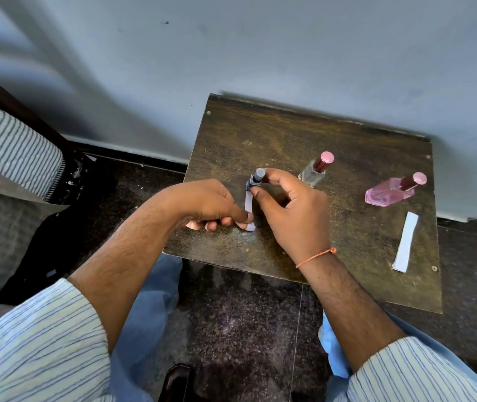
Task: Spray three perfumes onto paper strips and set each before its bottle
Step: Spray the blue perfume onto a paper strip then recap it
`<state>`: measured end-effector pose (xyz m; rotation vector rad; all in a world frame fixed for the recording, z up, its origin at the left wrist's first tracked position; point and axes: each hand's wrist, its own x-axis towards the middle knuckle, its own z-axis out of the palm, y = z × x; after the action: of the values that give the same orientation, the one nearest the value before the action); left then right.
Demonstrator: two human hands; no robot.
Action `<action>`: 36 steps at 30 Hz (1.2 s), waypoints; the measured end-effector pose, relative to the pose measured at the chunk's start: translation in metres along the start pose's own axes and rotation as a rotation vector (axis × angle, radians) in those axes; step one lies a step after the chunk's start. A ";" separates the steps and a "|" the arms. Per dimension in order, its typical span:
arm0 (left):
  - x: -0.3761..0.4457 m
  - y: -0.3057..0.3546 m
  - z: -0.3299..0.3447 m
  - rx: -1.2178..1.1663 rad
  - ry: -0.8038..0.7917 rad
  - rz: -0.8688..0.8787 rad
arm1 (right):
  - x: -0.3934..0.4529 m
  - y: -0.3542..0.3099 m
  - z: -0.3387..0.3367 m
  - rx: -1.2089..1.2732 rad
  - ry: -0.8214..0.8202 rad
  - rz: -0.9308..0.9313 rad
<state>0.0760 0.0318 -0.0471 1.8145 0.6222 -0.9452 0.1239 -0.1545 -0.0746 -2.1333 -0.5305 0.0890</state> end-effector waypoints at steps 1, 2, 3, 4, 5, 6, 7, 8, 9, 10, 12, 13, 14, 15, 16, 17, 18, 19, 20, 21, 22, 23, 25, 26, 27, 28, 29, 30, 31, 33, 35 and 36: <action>0.000 0.000 0.000 0.000 -0.002 0.000 | 0.000 0.000 0.001 -0.006 -0.002 0.005; 0.000 0.000 0.000 0.001 -0.004 0.000 | 0.001 0.000 0.001 -0.010 -0.004 0.009; 0.000 -0.001 0.000 0.002 -0.006 0.000 | 0.001 -0.001 0.001 -0.009 -0.006 0.013; 0.000 -0.001 0.000 0.001 -0.007 -0.001 | 0.002 -0.002 0.001 -0.004 -0.007 0.015; 0.000 -0.001 0.000 -0.001 -0.008 -0.004 | 0.002 -0.002 0.001 0.001 -0.007 0.016; 0.000 -0.001 0.000 -0.002 -0.007 -0.005 | 0.003 -0.003 0.001 0.003 -0.004 0.015; 0.001 -0.001 0.000 -0.002 -0.006 -0.007 | 0.003 -0.004 0.001 0.004 0.000 0.012; 0.000 -0.001 -0.001 0.000 -0.006 -0.009 | 0.002 -0.004 0.001 0.004 0.005 0.007; 0.000 -0.001 -0.001 0.001 -0.007 -0.011 | 0.002 -0.004 0.002 0.004 0.012 0.001; 0.000 -0.001 -0.001 0.001 -0.009 -0.012 | 0.002 -0.005 0.002 0.005 0.019 -0.004; -0.001 0.000 -0.001 -0.004 -0.015 -0.017 | 0.001 -0.005 0.003 0.008 0.029 -0.008; -0.001 -0.001 -0.001 -0.006 -0.017 -0.020 | 0.001 -0.005 0.004 0.010 0.032 -0.010; -0.001 -0.001 -0.001 -0.007 -0.018 -0.021 | 0.002 -0.005 0.004 0.012 0.032 -0.009; -0.001 -0.001 -0.001 -0.008 -0.018 -0.022 | 0.001 -0.004 0.004 0.015 0.031 -0.005; -0.001 -0.001 -0.001 -0.008 -0.017 -0.022 | 0.001 -0.004 0.004 0.019 0.030 -0.002; -0.001 -0.001 -0.001 -0.009 -0.016 -0.021 | 0.001 -0.003 0.004 0.020 0.029 -0.002; -0.001 -0.001 -0.001 -0.008 -0.016 -0.020 | 0.001 -0.003 0.005 0.019 0.030 -0.003; -0.001 -0.001 -0.001 -0.007 -0.017 -0.019 | 0.001 -0.003 0.005 0.016 0.030 -0.006; -0.001 -0.001 -0.002 -0.004 -0.018 -0.018 | 0.001 -0.003 0.005 0.015 0.029 -0.009; -0.001 -0.001 -0.002 -0.001 -0.019 -0.016 | 0.001 -0.003 0.005 0.020 0.028 -0.009; -0.001 -0.001 -0.002 0.002 -0.020 -0.014 | 0.001 -0.003 0.006 0.030 0.025 -0.006; -0.001 -0.001 -0.002 0.003 -0.021 -0.012 | 0.001 -0.003 0.006 0.041 0.020 -0.001; 0.000 -0.002 -0.001 -0.001 -0.023 -0.010 | 0.001 -0.002 0.006 0.045 0.011 -0.003; 0.000 -0.002 -0.001 -0.003 -0.020 -0.010 | 0.001 -0.002 0.006 0.032 0.008 -0.010; 0.000 -0.002 -0.001 -0.005 -0.016 -0.009 | 0.001 -0.002 0.007 0.014 0.009 -0.017; 0.000 -0.002 -0.001 -0.004 -0.010 -0.007 | 0.001 -0.002 0.007 -0.001 0.012 -0.022; 0.000 -0.002 0.000 -0.004 -0.004 -0.006 | 0.001 -0.002 0.007 -0.012 0.017 -0.026; 0.000 -0.002 0.000 -0.002 0.004 -0.004 | 0.001 -0.002 0.008 -0.021 0.021 -0.028; -0.001 -0.002 0.001 0.001 0.013 -0.003 | 0.001 -0.003 0.008 -0.026 0.024 -0.032; -0.002 -0.003 0.002 0.015 0.026 -0.003 | 0.001 -0.004 0.008 -0.033 0.024 -0.036; -0.004 -0.004 0.003 0.029 0.029 -0.003 | 0.001 -0.006 0.008 -0.036 0.025 -0.034; -0.005 -0.005 0.004 0.037 0.029 -0.001 | 0.001 -0.006 0.007 -0.039 0.027 -0.033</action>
<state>0.0683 0.0300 -0.0463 1.8643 0.6271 -0.9378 0.1207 -0.1452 -0.0737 -2.1594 -0.5556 0.0309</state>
